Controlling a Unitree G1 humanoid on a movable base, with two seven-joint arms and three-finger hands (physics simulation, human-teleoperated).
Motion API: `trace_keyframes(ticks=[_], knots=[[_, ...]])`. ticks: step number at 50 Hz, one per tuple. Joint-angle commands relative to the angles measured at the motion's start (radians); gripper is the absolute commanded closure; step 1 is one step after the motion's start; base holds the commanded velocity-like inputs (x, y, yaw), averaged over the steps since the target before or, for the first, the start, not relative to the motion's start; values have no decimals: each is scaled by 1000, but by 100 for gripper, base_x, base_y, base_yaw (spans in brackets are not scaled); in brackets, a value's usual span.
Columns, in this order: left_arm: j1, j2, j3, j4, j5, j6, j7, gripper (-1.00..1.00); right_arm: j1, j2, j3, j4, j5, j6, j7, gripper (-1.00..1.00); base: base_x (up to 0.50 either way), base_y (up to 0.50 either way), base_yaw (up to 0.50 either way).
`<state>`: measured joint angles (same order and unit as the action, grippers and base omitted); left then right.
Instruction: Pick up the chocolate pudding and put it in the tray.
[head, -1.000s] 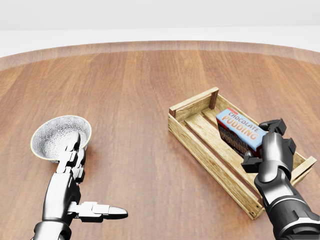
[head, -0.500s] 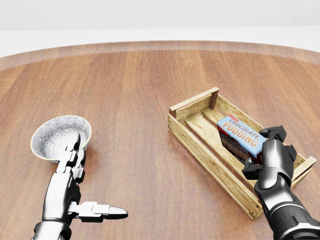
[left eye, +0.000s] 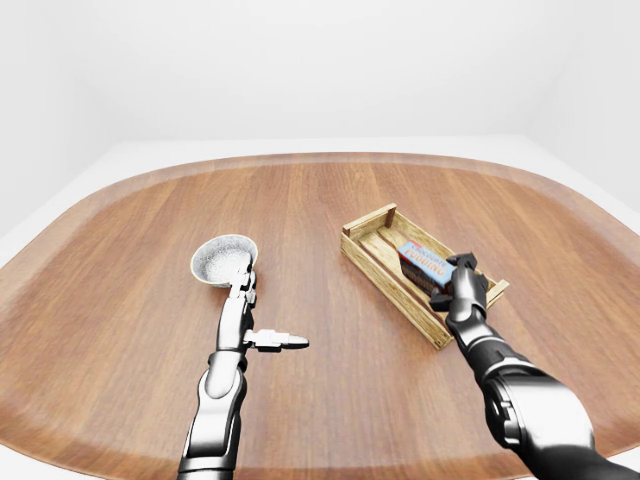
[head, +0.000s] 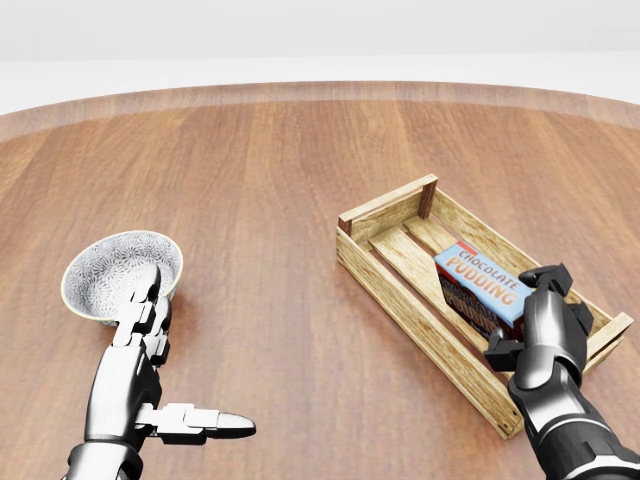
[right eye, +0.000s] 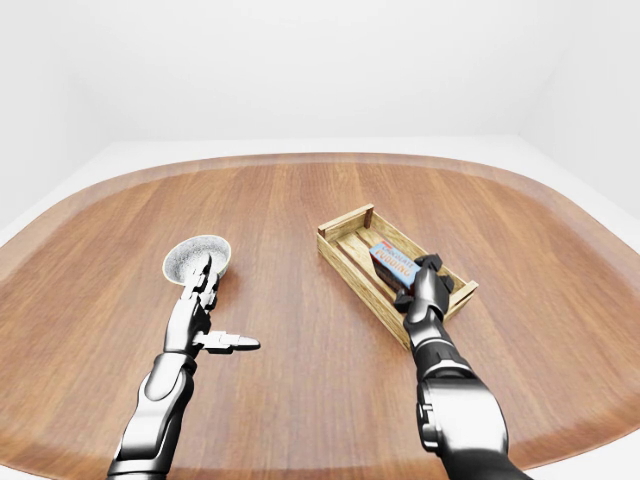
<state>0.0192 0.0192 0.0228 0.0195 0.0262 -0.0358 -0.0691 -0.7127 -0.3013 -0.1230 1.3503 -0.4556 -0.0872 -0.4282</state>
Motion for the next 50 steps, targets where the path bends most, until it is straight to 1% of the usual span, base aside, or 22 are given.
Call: trace_keyframes(ticks=[1, 31, 32, 33, 34, 35, 36, 50], knots=[[-1, 0, 0, -3, 0, 8, 0, -100, -1, -1, -7, -3, 27, 0, -14, 100, 0, 0, 0], [-1, 0, 0, -3, 0, 8, 0, -100, 11, 3, -7, 0, 21, 0, -22, 100, 0, 0, 0], [-1, 0, 0, -3, 0, 8, 0, -100, 12, 4, -7, 1, 20, 0, -22, 73, 0, 0, 0], [-1, 0, 0, -3, 0, 8, 0, -100, 12, 4, -5, 1, 17, 0, -25, 50, 0, 0, 0], [-1, 0, 0, -3, 0, 8, 0, -100, 12, 3, -5, 1, 16, 0, -25, 3, 0, 0, 0], [-1, 0, 0, -3, 0, 8, 0, -100, 12, 4, -5, 1, 16, 0, -24, -63, 0, 0, 0], [-1, 0, 0, -3, 0, 8, 0, -100, 13, 4, -5, 1, 14, 0, -25, -100, 0, 0, 0], [-1, 0, 0, -3, 0, 8, 0, -100, 18, 4, -6, 1, 10, 0, -27, -100, 0, 0, 0]])
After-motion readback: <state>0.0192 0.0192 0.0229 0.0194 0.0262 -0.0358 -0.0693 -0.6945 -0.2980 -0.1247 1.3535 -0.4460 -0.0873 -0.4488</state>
